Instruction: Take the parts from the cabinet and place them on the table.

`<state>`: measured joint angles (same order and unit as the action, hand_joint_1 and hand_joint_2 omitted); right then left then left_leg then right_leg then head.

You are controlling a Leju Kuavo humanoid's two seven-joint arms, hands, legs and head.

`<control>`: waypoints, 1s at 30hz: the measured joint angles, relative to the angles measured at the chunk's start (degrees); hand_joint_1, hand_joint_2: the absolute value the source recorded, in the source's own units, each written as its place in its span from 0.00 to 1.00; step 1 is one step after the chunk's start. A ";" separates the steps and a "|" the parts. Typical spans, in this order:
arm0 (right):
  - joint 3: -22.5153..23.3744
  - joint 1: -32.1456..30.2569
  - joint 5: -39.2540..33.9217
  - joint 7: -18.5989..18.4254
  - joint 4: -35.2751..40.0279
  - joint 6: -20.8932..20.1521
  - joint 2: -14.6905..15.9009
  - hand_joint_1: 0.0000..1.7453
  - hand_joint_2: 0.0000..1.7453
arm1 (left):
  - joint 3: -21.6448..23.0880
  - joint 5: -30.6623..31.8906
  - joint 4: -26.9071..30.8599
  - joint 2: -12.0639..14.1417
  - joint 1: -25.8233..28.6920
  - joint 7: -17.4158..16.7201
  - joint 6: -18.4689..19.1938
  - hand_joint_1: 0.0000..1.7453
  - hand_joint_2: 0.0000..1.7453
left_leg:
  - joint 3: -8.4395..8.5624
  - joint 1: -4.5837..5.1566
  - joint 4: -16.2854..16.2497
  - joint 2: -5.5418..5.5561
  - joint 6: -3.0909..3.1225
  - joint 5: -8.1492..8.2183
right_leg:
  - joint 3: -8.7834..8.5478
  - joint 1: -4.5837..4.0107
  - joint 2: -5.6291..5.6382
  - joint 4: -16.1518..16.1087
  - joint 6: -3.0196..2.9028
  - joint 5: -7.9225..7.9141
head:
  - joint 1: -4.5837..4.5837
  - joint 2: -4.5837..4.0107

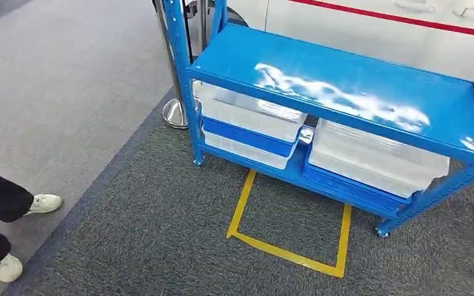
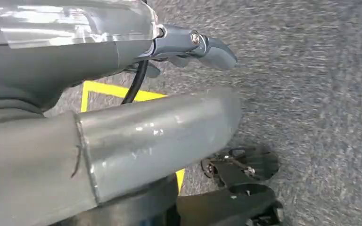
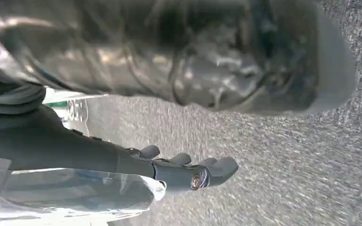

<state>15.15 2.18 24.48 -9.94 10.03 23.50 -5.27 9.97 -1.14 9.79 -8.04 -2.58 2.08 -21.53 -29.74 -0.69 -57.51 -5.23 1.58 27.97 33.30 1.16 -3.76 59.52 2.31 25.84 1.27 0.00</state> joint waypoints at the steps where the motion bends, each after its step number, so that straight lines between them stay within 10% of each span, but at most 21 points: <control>1: 0.00 0.22 0.00 0.02 0.00 -0.02 0.00 0.00 0.00 | 0.00 0.00 0.00 0.00 0.01 0.00 0.00 0.00 0.00 | 0.03 0.49 -0.12 -0.50 -0.54 0.37 | -0.15 -0.65 -0.79 -0.52 -0.80 0.52 | -0.02 0.00; 5: 0.04 -0.02 0.02 0.11 0.00 -0.07 0.00 0.00 0.00 | 0.00 0.04 0.02 0.00 -0.39 0.02 0.00 0.00 0.00 | 1.27 0.44 0.36 -2.54 -1.86 0.72 | -0.06 -0.83 1.88 -0.90 -2.48 0.39 | -0.11 0.00; 7: 0.02 0.11 0.02 0.11 -0.02 -0.07 -0.07 0.00 0.00 | 0.00 0.09 0.02 0.00 -0.47 0.07 -0.02 0.00 0.00 | -0.12 0.03 -3.22 2.37 -2.38 3.54 | -0.42 -0.26 2.96 -1.44 -3.33 0.00 | -0.20 0.00; 10: 0.02 0.32 0.07 0.15 0.00 -0.09 -0.07 0.00 0.00 | 0.00 0.07 0.02 0.04 -0.17 0.07 -0.02 0.00 0.00 | -6.32 0.00 -15.88 4.62 -2.51 9.19 | -0.24 -0.48 5.08 -1.31 -3.78 -0.03 | -0.22 0.00; 12: 0.02 0.26 0.09 0.17 -0.02 -0.13 -0.07 0.00 0.00 | 0.00 0.07 0.02 0.04 0.17 0.07 -0.02 0.00 0.00 | -7.44 0.00 -16.75 4.76 -2.31 7.42 | -0.27 -0.54 6.88 -1.01 -3.86 0.09 | -0.24 0.00; 14: 0.02 0.29 0.09 0.17 0.00 -0.13 -0.07 0.00 0.00 | 0.00 0.07 0.02 0.04 0.08 0.07 -0.02 0.00 0.00 | -4.17 0.00 -8.29 5.48 -1.82 1.69 | -0.39 -0.56 8.64 -0.71 -3.68 0.30 | -0.24 0.00; 16: 0.02 0.38 0.09 0.18 -0.02 -0.18 -0.42 0.00 0.00 | 0.00 0.07 0.00 0.29 0.18 0.09 -0.02 0.00 0.00 | -1.54 -0.04 -1.42 10.51 -0.94 -0.32 | -0.07 -0.67 9.83 -0.25 -3.35 0.49 | -0.11 0.00; 20: 0.04 -0.08 0.15 0.20 0.00 -0.15 -0.37 0.00 0.00 | 0.00 0.07 0.00 0.31 -0.22 0.09 -0.15 0.00 0.00 | -1.14 0.19 -0.22 8.19 -0.42 -0.78 | 0.74 -0.19 12.53 -0.68 -1.49 -0.10 | -0.20 0.00; 23: 0.04 0.02 0.15 0.17 -0.02 -0.11 -0.39 0.00 0.00 | 0.00 0.15 0.00 0.31 -0.23 0.13 -0.18 0.00 0.00 | -0.60 -0.25 0.97 5.85 0.63 -1.38 | 3.22 -0.42 5.31 4.95 -0.81 3.73 | 0.09 0.00; 26: 0.04 0.36 1.20 0.68 0.00 -0.07 -0.37 0.00 0.00 | -0.02 0.15 0.00 0.31 0.14 0.02 -0.15 0.00 0.00 | -0.61 -0.21 0.88 3.81 0.58 -1.09 | 9.04 0.07 4.11 16.40 0.13 8.21 | 0.11 0.00; 29: -0.02 0.04 2.95 -0.77 -0.02 0.55 -0.31 0.00 0.00 | 0.00 0.20 0.00 0.28 -0.03 -0.53 -0.11 0.00 0.00 | -0.20 -0.41 0.80 2.87 0.04 -0.73 | 4.17 0.72 3.65 7.76 0.53 2.54 | 0.11 0.00; 30: -0.07 0.03 3.30 -1.16 -0.02 0.81 -0.31 0.00 1.00 | 0.00 0.20 0.00 0.28 -0.09 -0.83 -0.11 0.00 0.00 | 0.02 -0.43 0.66 2.68 -0.25 -0.54 | 1.24 0.78 3.20 2.58 0.50 0.47 | 0.11 0.00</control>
<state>15.08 2.21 27.78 -11.10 10.01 24.30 -5.57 9.97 -0.94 9.79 -7.76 -2.67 1.25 -21.64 -29.72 -1.12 -56.85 -2.55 1.33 27.43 34.54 1.94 -0.56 62.10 2.81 26.30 1.38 0.00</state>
